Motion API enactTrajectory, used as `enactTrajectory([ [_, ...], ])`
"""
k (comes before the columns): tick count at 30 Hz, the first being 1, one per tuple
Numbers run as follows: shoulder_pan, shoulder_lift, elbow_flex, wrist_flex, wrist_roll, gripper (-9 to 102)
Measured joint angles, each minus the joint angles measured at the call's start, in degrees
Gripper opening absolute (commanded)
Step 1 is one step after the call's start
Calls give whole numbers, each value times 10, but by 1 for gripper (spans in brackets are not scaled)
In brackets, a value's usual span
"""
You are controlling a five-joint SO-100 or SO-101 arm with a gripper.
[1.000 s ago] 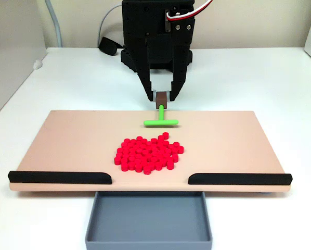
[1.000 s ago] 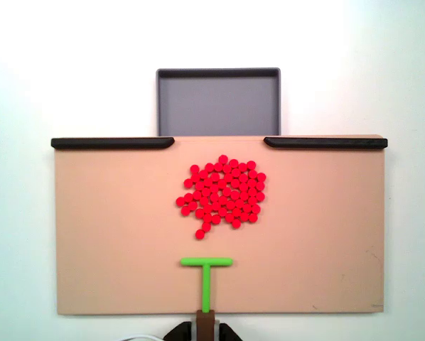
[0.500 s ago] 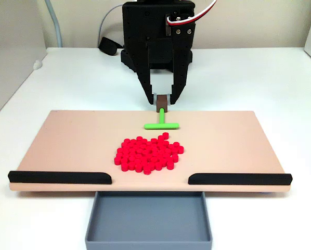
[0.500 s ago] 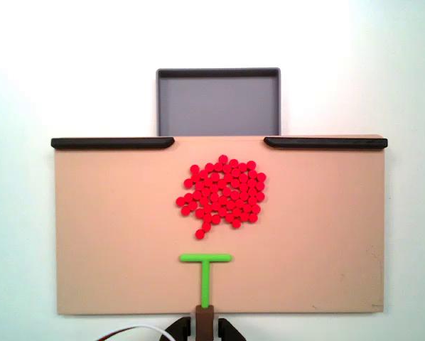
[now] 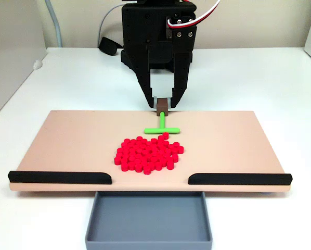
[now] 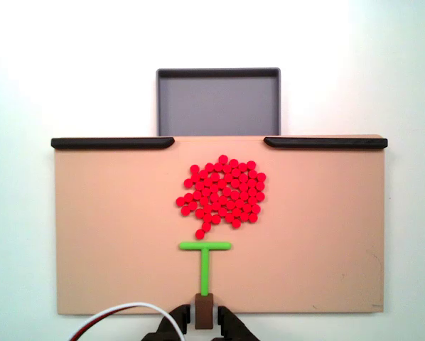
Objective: Push granules from bottom to the grey container
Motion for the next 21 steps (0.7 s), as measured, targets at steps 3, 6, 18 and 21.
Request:
enactTrajectory([
  [3,1,-13,-12,0,0,0],
  [6,3,-26,-25,0,0,0],
  [18,4,-82,-83,0,-3,0],
  [21,4,-91,-92,0,-4,0],
])
